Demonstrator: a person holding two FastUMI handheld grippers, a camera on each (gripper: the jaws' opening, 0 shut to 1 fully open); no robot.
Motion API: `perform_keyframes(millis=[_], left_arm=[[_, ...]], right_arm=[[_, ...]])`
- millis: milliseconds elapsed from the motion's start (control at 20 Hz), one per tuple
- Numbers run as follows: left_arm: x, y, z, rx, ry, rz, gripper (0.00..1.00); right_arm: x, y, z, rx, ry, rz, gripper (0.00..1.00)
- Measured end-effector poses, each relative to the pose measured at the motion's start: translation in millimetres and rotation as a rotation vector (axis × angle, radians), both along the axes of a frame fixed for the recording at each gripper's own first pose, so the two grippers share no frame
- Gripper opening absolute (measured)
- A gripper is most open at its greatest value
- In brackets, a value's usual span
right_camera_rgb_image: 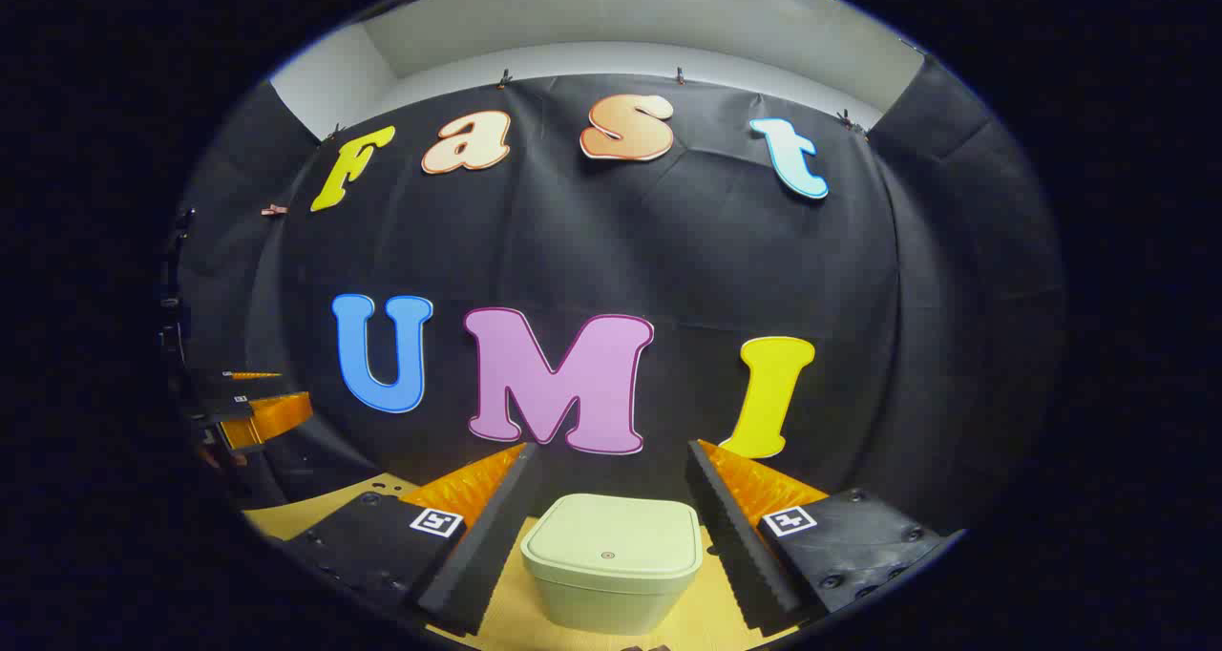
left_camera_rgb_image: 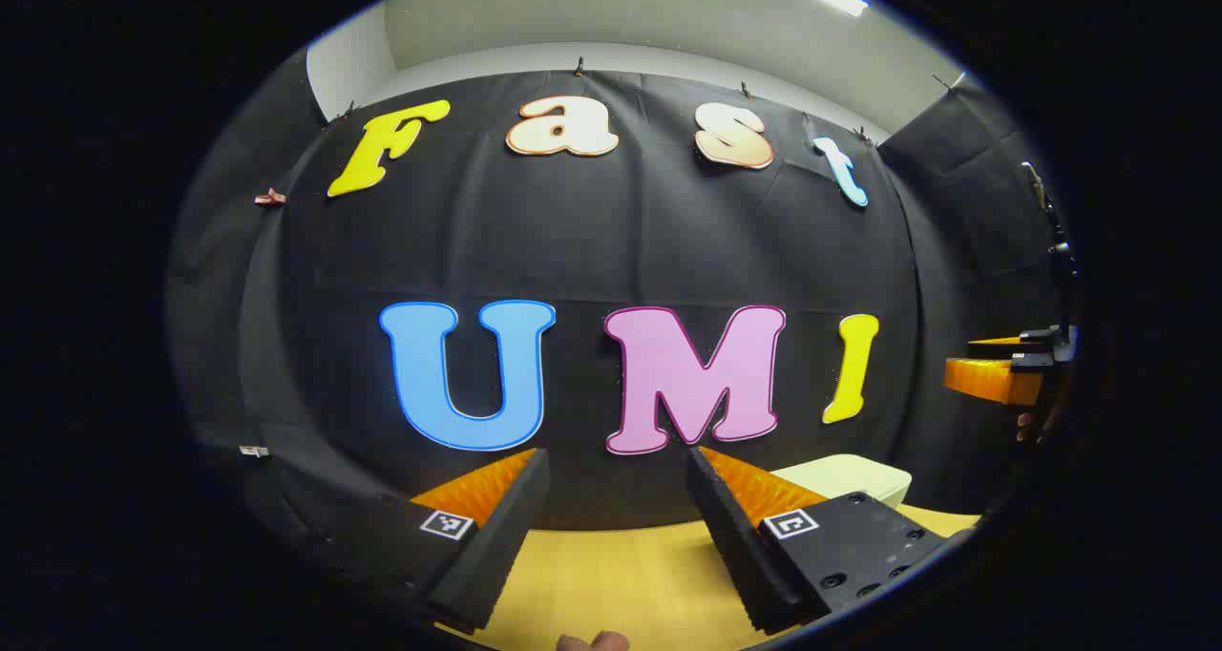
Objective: Press the lid of the desktop garbage bin to open it, pick up the crumpled paper on the desktop and throw it into the bin, then pick up the pop can on the desktop and drop it into the bin, and finally close the garbage bin lid.
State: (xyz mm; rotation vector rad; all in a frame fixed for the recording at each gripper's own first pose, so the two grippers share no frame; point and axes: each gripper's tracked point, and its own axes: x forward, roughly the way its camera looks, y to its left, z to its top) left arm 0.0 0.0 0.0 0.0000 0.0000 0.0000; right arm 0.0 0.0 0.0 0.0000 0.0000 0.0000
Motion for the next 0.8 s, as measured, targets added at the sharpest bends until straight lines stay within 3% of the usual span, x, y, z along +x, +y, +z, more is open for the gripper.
perform_keyframes(millis=[800], left_arm=[[-2.7,-0.2,6.3,0.029,-0.005,0.007,0.95]], right_arm=[[-11.5,12.8,-4.3,-0.028,-0.019,0.033,0.97]])
